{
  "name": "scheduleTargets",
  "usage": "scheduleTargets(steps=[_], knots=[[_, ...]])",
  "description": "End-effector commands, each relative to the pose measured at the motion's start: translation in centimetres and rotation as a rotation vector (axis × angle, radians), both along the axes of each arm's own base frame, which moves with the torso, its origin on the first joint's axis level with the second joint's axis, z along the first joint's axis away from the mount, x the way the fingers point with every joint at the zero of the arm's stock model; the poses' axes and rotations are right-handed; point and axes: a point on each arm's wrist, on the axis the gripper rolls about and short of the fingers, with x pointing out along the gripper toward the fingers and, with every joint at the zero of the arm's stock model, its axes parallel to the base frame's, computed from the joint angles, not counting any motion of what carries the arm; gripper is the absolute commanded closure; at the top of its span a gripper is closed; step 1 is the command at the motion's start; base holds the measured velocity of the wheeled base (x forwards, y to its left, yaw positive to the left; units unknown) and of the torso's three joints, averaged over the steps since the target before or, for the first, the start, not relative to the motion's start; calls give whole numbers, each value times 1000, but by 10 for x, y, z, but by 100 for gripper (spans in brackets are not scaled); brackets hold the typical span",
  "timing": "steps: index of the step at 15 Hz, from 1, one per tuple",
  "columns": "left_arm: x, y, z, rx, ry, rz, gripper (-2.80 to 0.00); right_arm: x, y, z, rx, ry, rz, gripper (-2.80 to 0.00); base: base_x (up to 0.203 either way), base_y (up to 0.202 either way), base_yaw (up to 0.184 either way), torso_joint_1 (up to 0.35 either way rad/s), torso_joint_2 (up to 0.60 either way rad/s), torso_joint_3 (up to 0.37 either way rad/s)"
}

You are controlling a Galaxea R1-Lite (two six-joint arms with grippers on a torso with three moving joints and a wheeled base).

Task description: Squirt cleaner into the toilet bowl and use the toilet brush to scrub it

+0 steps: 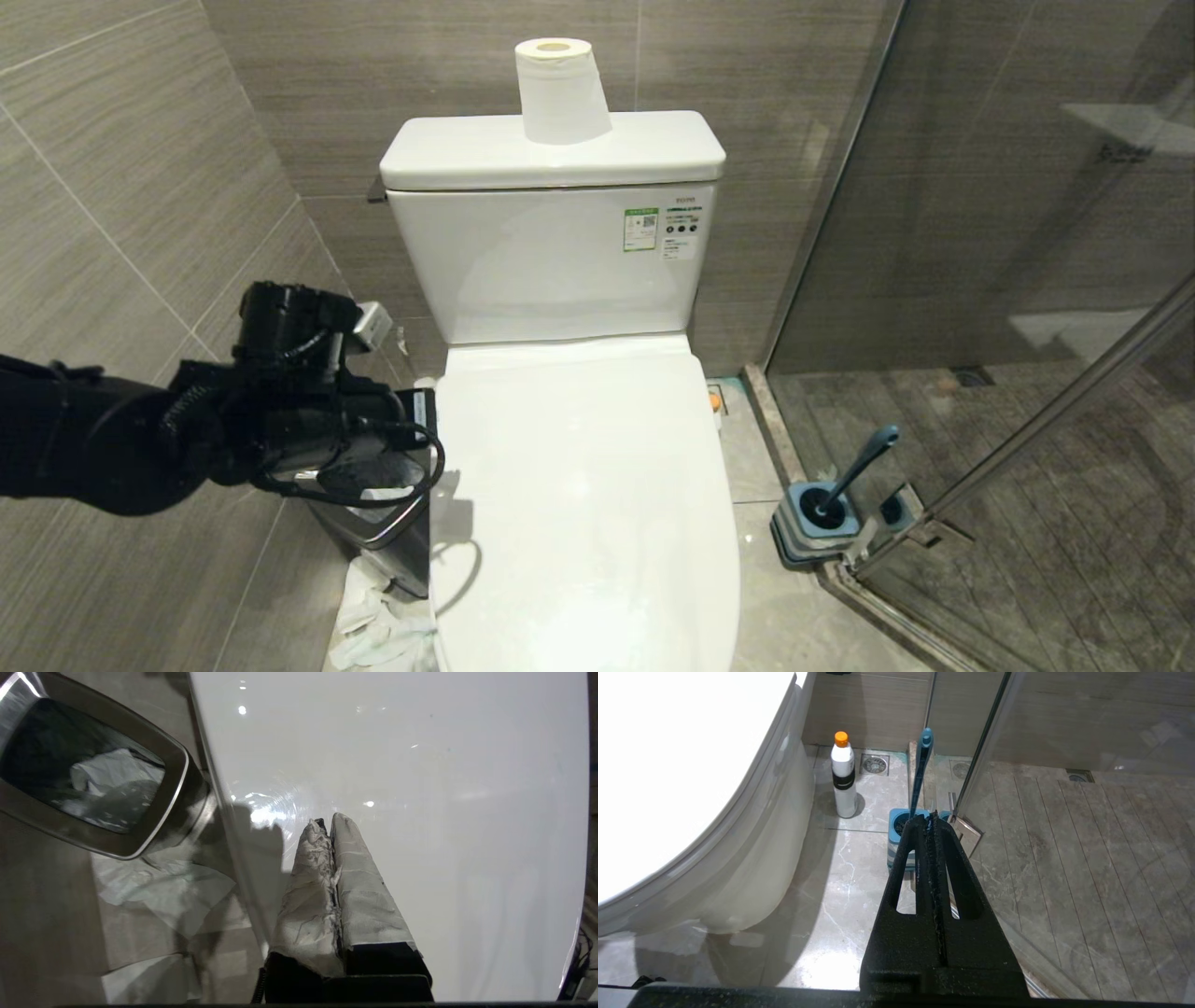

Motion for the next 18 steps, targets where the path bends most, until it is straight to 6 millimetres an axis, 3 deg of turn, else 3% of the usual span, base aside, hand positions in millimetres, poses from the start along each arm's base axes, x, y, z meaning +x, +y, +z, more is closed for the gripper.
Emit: scheduleTargets(steps=[1, 5, 8, 10, 13, 15, 18], knots=[[-20, 14, 48, 37, -25, -4, 0, 0, 0, 0, -1, 1, 1, 0, 0, 0, 0, 0, 0, 0], [-54, 41, 93, 238, 22, -70, 0, 0, 0, 0, -1, 1, 1, 0, 0, 0, 0, 0, 0, 0], [-71, 49, 128, 253, -49, -48, 0, 0, 0, 0, -1, 1, 1, 0, 0, 0, 0, 0, 0, 0], [-98, 59, 153, 256, -115, -15, 0, 0, 0, 0, -1, 1, 1, 0, 0, 0, 0, 0, 0, 0], [-164, 74, 185, 234, -281, 29, 0, 0, 0, 0, -1, 1, 1, 0, 0, 0, 0, 0, 0, 0], [-217, 86, 199, 215, -412, 64, 0, 0, 0, 0, -1, 1, 1, 0, 0, 0, 0, 0, 0, 0], [-295, 101, 199, 214, -568, 122, 0, 0, 0, 0, -1, 1, 1, 0, 0, 0, 0, 0, 0, 0]])
